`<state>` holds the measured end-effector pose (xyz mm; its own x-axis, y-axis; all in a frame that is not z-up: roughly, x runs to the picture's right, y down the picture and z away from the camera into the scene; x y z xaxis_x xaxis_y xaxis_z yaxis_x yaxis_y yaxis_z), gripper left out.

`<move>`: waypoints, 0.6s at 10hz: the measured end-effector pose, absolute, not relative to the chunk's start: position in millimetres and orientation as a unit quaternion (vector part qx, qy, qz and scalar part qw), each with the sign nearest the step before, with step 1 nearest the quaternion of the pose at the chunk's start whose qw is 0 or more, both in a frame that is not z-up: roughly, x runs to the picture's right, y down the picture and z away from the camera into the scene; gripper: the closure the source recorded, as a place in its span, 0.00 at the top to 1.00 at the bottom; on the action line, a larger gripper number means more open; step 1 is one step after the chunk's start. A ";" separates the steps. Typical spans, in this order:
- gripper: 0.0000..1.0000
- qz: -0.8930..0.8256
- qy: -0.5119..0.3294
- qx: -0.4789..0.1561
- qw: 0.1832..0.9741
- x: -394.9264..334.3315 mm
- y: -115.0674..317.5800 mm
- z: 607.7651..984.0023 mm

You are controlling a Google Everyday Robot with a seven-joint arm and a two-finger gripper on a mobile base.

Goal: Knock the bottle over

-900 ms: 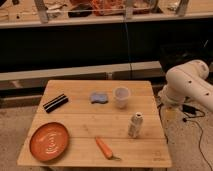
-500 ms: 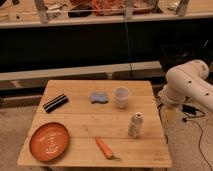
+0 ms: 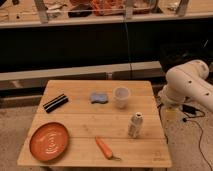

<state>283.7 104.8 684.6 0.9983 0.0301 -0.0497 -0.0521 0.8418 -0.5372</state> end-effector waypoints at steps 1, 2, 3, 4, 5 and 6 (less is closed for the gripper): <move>0.80 0.021 0.020 -0.280 0.959 283.7 104.8 684.6; 0.80 0.021 0.020 -0.280 0.959 283.7 104.8 684.6; 0.80 0.021 0.020 -0.280 0.959 283.7 104.8 684.6; 0.80 0.021 0.020 -0.280 0.959 283.7 104.8 684.6; 0.80 0.020 0.020 -0.281 0.959 283.3 106.0 685.2; 0.80 0.016 0.018 -0.283 0.959 281.4 112.6 689.2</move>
<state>281.4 112.6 689.2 0.9989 0.0201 -0.0435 -0.0405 0.8394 -0.5421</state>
